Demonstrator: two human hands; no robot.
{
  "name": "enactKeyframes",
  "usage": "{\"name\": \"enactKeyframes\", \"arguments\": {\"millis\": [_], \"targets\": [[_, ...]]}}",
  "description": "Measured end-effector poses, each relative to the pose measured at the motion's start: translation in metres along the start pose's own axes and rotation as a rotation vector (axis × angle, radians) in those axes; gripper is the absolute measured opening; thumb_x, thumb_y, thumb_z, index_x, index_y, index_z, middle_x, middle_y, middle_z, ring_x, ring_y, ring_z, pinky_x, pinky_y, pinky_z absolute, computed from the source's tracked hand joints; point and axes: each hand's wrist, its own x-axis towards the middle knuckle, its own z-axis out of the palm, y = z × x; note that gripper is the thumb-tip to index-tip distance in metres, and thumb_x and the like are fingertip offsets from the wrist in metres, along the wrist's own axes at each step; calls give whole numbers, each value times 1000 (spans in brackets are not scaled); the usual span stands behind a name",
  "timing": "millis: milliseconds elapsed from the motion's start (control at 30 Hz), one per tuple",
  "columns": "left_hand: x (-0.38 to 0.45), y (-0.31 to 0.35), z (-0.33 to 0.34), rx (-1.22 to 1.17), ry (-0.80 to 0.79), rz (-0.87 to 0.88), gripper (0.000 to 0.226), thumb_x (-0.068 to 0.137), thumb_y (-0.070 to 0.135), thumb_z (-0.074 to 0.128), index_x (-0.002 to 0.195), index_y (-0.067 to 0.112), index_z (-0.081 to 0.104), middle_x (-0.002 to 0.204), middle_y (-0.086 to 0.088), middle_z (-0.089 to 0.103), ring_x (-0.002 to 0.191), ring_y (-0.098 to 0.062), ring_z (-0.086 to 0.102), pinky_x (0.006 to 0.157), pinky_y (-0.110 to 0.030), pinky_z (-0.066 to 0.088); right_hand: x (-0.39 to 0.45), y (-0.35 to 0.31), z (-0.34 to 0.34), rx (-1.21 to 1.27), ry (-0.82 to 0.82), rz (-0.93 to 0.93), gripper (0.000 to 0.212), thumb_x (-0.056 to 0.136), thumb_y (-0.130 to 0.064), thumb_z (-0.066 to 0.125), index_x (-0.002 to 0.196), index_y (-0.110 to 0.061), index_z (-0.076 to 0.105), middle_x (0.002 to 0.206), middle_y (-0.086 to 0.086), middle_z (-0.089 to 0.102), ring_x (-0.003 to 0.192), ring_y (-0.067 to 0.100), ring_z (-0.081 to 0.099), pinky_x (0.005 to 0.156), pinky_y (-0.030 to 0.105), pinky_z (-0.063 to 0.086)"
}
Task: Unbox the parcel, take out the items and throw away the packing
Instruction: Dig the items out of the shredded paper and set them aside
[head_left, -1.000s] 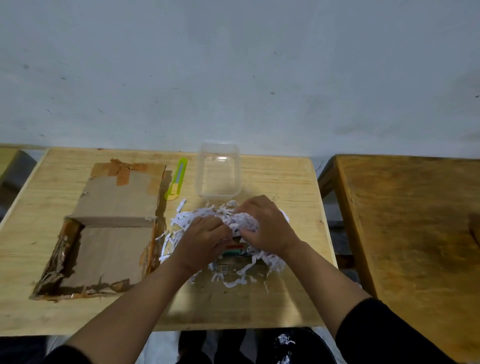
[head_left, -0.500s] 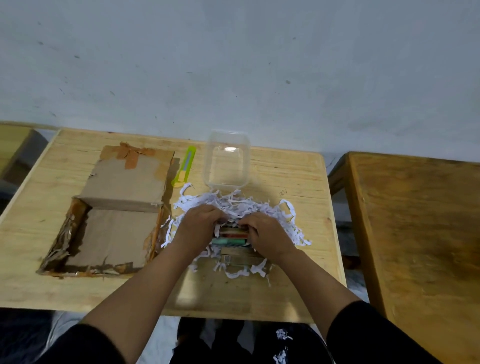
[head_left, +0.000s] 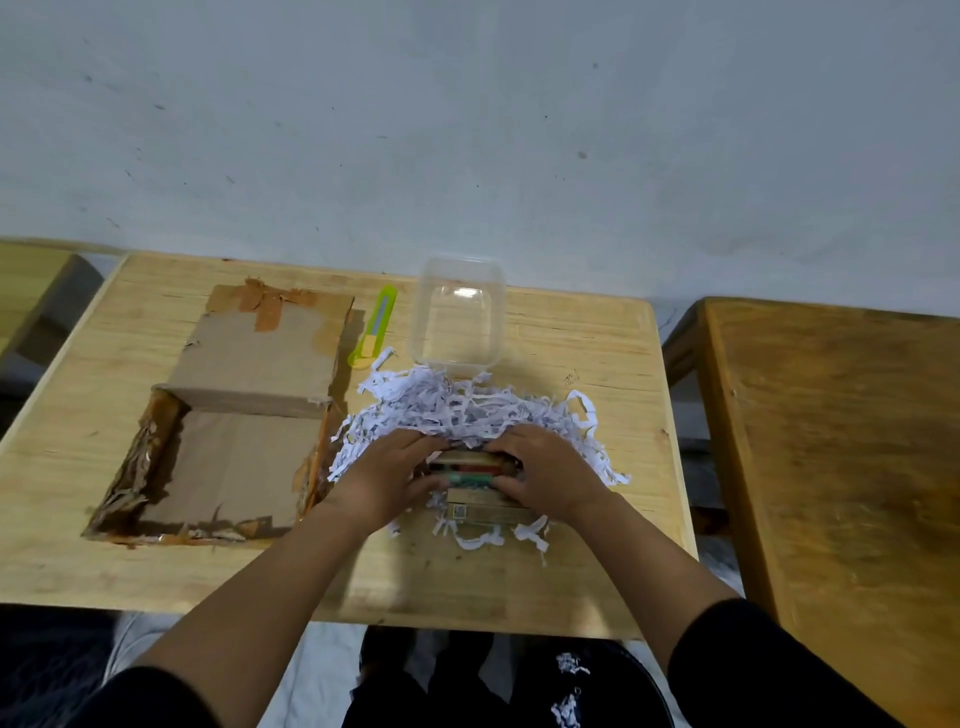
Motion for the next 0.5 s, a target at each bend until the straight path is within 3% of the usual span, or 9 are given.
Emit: {"name": "enactKeyframes", "arguments": {"millis": [100,200,367,500], "targets": [[2,6,0,-110,5,-96,43,88,33,57,127,19,45,118,-10,57,106,-26,53,86,-34,43,1,3,1,34,-10,7,48,79,-18,66,125,-17,52,121,7,57,111,23,51,94,33,43],[4,10,-1,-220,-4,-186,36,90,30,55,122,23,41,114,-9,57,100,-23,55,83,-35,48,0,3,2,98,42,18,54,77,-9,64,128,-21,49,124,7,55,111,22,51,92,31,42],[5,17,-4,-323,78,-246,23,95,25,45,116,16,44,106,-12,59,84,-22,53,68,-31,38,7,2,1,238,148,58,42,73,-10,68,112,-22,60,106,8,61,95,21,56,84,31,47],[6,15,-5,-361,114,-258,26,96,28,42,118,15,47,108,-11,58,86,-22,51,69,-29,36,7,2,-4,317,225,67,34,74,-9,72,107,-16,67,101,10,65,93,19,58,82,23,44]]}}
